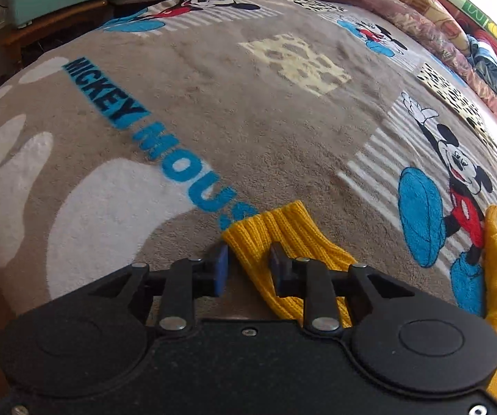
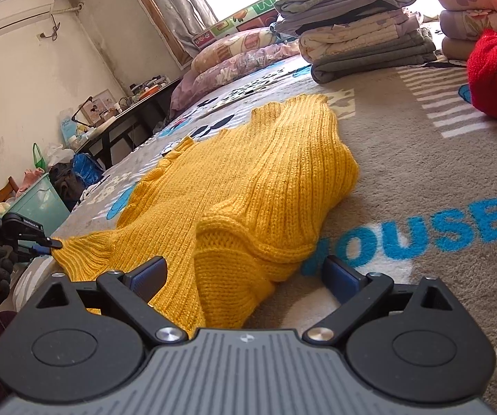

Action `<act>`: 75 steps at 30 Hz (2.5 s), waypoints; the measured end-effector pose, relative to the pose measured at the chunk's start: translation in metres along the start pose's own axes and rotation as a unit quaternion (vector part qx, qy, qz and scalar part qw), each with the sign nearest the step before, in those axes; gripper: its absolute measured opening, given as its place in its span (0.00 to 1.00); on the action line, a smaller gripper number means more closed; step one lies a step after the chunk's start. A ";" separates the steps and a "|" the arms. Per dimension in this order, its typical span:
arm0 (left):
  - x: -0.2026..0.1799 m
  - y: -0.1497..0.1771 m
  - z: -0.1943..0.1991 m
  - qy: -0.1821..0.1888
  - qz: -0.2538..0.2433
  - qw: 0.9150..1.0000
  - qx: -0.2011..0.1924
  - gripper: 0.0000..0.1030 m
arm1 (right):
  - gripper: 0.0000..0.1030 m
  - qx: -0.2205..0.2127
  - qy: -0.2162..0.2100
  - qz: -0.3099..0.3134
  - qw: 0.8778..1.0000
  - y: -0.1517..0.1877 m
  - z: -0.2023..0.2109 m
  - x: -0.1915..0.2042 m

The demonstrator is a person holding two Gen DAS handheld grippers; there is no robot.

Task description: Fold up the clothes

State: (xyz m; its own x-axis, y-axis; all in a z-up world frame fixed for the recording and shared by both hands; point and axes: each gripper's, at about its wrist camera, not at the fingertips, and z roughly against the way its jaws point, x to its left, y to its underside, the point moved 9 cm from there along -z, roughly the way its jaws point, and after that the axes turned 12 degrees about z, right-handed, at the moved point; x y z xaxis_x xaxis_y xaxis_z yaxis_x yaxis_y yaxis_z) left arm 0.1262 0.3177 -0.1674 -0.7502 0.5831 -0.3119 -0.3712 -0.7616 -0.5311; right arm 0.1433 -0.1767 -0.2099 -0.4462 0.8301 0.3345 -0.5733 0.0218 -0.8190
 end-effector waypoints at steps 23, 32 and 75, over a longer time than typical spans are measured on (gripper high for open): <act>-0.133 0.178 0.037 0.151 -0.234 0.960 0.012 0.72 | 0.92 -0.045 0.033 -0.048 0.997 -0.018 0.029 -0.026; -0.110 0.152 0.053 0.163 -0.125 0.979 -0.010 0.74 | 0.89 -0.049 0.053 0.011 0.997 -0.024 0.032 -0.013; 0.045 -0.002 -0.005 0.147 0.208 0.966 -0.053 0.23 | 0.21 0.042 -0.122 -0.251 0.959 0.047 -0.021 0.076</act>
State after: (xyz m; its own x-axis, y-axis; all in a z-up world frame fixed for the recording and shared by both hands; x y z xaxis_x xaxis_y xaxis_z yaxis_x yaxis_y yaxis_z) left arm 0.0960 0.3468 -0.1839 -0.6289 0.2996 -0.7175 -0.0014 -0.9232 -0.3843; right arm 0.0964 -0.1011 -0.2329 -0.2420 0.5709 0.7845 -0.8066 0.3311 -0.4897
